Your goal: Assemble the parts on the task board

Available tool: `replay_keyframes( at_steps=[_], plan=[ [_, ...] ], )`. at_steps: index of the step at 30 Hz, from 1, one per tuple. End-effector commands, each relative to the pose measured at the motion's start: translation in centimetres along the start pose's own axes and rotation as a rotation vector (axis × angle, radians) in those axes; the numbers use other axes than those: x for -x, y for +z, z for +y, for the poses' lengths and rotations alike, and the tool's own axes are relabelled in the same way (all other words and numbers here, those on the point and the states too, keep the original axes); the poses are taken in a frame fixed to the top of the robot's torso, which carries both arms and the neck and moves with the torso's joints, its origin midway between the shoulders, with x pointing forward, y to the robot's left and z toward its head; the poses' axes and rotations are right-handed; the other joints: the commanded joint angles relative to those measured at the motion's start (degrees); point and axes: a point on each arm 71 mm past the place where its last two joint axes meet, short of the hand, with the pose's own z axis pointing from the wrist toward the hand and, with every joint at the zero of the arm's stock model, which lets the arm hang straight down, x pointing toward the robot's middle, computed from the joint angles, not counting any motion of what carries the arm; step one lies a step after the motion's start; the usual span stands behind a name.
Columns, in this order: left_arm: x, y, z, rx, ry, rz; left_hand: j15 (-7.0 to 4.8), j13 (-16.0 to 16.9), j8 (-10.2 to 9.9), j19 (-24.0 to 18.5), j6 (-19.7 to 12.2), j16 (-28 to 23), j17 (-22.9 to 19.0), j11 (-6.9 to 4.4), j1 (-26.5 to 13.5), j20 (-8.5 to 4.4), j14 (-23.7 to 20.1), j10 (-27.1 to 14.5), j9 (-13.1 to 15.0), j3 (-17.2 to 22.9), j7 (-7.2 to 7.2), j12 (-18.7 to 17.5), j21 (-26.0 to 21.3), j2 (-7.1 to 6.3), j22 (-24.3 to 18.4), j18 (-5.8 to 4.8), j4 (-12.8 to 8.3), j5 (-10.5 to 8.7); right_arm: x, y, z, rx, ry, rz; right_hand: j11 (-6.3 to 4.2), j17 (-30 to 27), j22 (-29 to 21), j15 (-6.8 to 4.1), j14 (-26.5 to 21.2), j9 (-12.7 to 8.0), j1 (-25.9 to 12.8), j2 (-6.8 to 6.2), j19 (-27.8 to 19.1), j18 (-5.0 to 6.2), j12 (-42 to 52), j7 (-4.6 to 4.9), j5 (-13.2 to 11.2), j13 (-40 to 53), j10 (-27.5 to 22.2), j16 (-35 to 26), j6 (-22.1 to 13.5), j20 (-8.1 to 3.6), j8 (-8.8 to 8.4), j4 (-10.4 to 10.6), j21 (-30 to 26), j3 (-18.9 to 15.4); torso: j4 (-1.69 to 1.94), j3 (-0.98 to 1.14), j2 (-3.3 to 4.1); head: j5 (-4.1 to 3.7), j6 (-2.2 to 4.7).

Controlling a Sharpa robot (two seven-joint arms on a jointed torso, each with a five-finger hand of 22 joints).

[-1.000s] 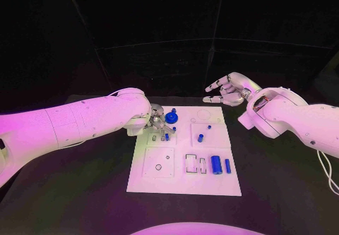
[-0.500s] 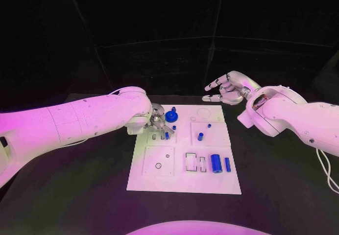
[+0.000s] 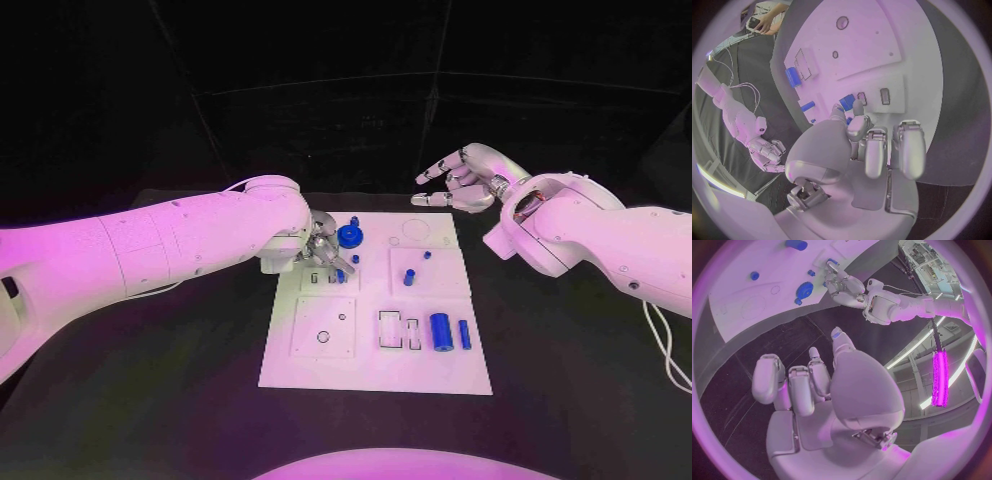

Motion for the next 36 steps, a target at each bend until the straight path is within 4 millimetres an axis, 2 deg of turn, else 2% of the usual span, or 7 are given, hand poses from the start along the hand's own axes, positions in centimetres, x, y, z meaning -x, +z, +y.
replay_keyframes(
  at_steps=[1, 21, 27, 28, 30, 31, 36],
  plan=[
    [0.0, 0.0, -0.1, 0.006, 0.015, 0.012, -0.43, 0.1, 0.3, 2.7, -0.5, 0.2, 15.1, -0.12, 1.1, -0.34, 5.9, 0.4, 0.3, 0.3, 0.00, 0.3, 0.4, 0.06, 4.7, -0.89, -0.5, 0.00, 0.0, 0.1, 0.1, 0.003, -0.004, 0.008, -0.17, 5.3, -0.1, -0.42, 3.6, 0.0, 0.0, 0.47, -0.4, 0.91, -0.2, -0.08, 0.1, 1.3, -0.3, -0.2, 0.3, -0.14, 0.38, -0.1, -0.3, -0.3, -0.03, 0.01, -0.01, -0.05, -0.06],
    [-0.4, -0.4, -0.1, -0.018, -0.031, 0.016, -1.16, -0.3, -1.6, 2.3, -2.3, 0.2, 15.1, -0.88, 12.6, -1.02, 5.9, -0.3, 1.3, 13.1, -0.69, -0.7, -0.2, 2.77, 4.2, -0.71, -8.0, 1.43, -0.2, 0.3, 0.1, -0.007, -0.006, 0.023, -0.23, 5.2, -0.3, -0.48, 3.6, 0.0, 0.3, 0.75, -0.5, 0.95, -0.2, -0.15, 0.6, 1.4, -0.3, -0.3, 0.4, -0.19, 0.49, -0.1, -0.5, -0.6, 0.11, -0.06, 0.04, -0.32, -0.39],
    [-0.6, -0.7, 0.1, -0.032, -0.063, 0.009, -0.76, -0.6, -2.4, 2.2, -2.4, 0.2, 15.1, -0.58, 11.1, -0.68, 5.9, -0.3, 1.9, 24.3, 0.18, -1.3, -0.4, -1.34, 4.1, -0.67, -9.0, 1.41, -0.2, 0.4, 0.0, -0.009, -0.006, 0.024, -0.24, 5.1, -0.4, -0.48, 3.6, 0.0, 0.3, 0.77, -0.5, 0.96, -0.2, -0.15, 0.6, 1.4, -0.3, -0.3, 0.4, -0.19, 0.50, -0.1, -0.6, -0.6, 0.19, 0.00, -0.01, -0.25, -0.50],
    [-0.6, -0.8, 0.2, -0.034, -0.070, 0.004, -0.21, -0.7, -2.4, 2.2, -2.3, 0.2, 15.1, -0.67, 8.6, -0.83, 5.9, -0.1, 2.5, 31.0, 0.21, -1.4, -0.5, -4.26, 4.1, -0.58, -8.8, 1.30, -0.2, 0.4, 0.0, -0.009, -0.006, 0.024, -0.24, 5.1, -0.4, -0.48, 3.6, 0.0, 0.3, 0.77, -0.5, 0.96, -0.2, -0.15, 0.6, 1.4, -0.3, -0.3, 0.4, -0.19, 0.50, -0.1, -0.6, -0.6, 0.20, 0.00, -0.01, -0.25, -0.51],
    [-0.6, -1.0, 0.4, -0.037, -0.087, -0.006, -0.50, -0.6, -2.3, 2.2, -2.1, 0.2, 15.1, -0.43, 7.7, -0.59, 5.9, 0.0, 2.8, 33.1, 0.01, -1.4, -0.5, -4.76, 4.1, -0.63, -8.8, 1.31, -0.2, 0.4, 0.0, -0.010, -0.007, 0.024, -0.25, 5.1, -0.5, -0.50, 3.6, 0.0, 0.1, 0.80, -0.5, 0.97, -0.2, -0.16, 0.2, 1.3, -0.3, -0.4, 0.4, -0.22, 0.54, 0.2, -0.6, -1.0, 0.19, -0.01, -0.02, -0.23, -0.53],
    [-0.5, -1.0, 0.4, -0.040, -0.101, -0.012, -0.49, -0.5, -1.9, 2.2, -2.2, 0.2, 15.1, -0.86, 5.0, -0.48, 5.9, 0.2, 3.8, 39.4, 0.14, -1.2, -0.6, -7.27, 4.1, -0.65, -9.0, 1.23, -0.2, 0.4, 0.0, -0.010, -0.007, 0.024, -0.26, 5.1, -0.5, -0.52, 3.6, 0.0, -0.1, 0.85, -0.5, 0.98, -0.2, -0.18, -0.3, 1.3, -0.3, -0.4, 0.4, -0.24, 0.58, 0.4, -0.7, -1.3, 0.24, -0.01, -0.02, -0.22, -0.51],
    [-0.5, -1.4, 0.6, -0.052, -0.157, -0.044, -0.59, -0.1, -1.4, 2.3, -2.0, 0.2, 15.1, -0.43, 2.8, -0.51, 5.9, 0.6, 4.6, 42.2, -0.03, -0.8, -0.6, -8.29, 4.2, -0.64, -9.0, 0.97, -0.1, 0.4, -0.2, -0.012, -0.008, 0.023, -0.27, 5.0, -0.6, -0.54, 3.7, 0.0, -0.2, 1.02, -0.5, 0.98, -0.2, -0.19, -1.6, 1.3, -0.2, -0.5, 0.4, -0.28, 0.67, 0.8, -0.8, -2.1, 0.41, 0.03, -0.05, -0.19, -0.46]
  ],
)
